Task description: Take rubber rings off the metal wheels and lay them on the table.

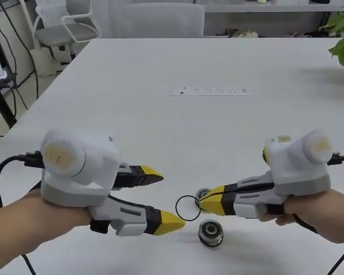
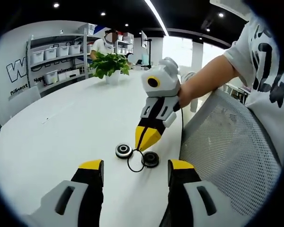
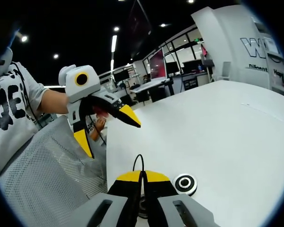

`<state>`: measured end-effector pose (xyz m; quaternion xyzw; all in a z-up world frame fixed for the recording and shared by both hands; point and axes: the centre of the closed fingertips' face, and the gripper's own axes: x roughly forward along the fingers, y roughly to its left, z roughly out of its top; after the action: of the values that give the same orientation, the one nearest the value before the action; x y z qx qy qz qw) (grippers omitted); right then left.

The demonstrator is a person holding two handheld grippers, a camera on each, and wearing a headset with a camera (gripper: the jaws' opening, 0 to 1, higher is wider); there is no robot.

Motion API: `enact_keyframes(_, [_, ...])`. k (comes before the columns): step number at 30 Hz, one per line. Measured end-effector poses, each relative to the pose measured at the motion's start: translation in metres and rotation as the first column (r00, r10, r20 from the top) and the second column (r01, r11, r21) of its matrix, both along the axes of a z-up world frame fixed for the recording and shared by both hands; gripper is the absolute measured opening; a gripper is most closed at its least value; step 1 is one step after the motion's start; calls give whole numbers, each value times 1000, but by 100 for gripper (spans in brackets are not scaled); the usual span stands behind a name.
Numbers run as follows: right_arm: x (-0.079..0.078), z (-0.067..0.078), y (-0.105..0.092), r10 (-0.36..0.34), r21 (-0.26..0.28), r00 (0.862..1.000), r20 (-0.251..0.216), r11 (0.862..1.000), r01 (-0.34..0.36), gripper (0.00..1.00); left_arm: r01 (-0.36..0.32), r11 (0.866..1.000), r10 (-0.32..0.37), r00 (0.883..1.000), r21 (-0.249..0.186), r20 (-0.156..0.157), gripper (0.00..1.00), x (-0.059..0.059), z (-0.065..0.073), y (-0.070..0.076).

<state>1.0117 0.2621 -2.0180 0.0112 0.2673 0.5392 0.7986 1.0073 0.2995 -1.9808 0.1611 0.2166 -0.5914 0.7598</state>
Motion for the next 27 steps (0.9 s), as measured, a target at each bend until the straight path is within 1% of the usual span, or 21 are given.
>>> enact_keyframes(2, [2, -2, 4, 8, -5, 1000, 0, 1000, -8, 0, -29, 1000, 29, 1000, 6, 11, 53, 3, 0, 9])
enact_keyframes(7, [4, -7, 14, 24, -12, 1000, -3, 1000, -24, 0, -59, 998, 59, 998, 11, -8, 53, 3, -3, 22])
enact_keyframes(9, [4, -9, 18, 35, -20, 999, -5, 999, -35, 0, -68, 998, 68, 998, 17, -5, 53, 3, -4, 26])
enact_keyframes(11, [4, -11, 21, 42, -28, 999, -6, 999, -43, 0, -80, 997, 80, 997, 18, -11, 54, 3, -4, 29])
enact_keyframes(19, [4, -18, 28, 64, -48, 998, -11, 997, -65, 0, -109, 994, 109, 994, 24, -17, 55, 5, -6, 38])
enact_keyframes(23, [4, -24, 33, 76, -67, 997, -9, 995, -76, 0, -115, 993, 116, 993, 28, -17, 55, 5, -7, 41])
enact_keyframes(27, [6, -32, 35, 75, -97, 997, -4, 992, -75, 0, -124, 992, 125, 992, 36, -19, 56, 5, -9, 44])
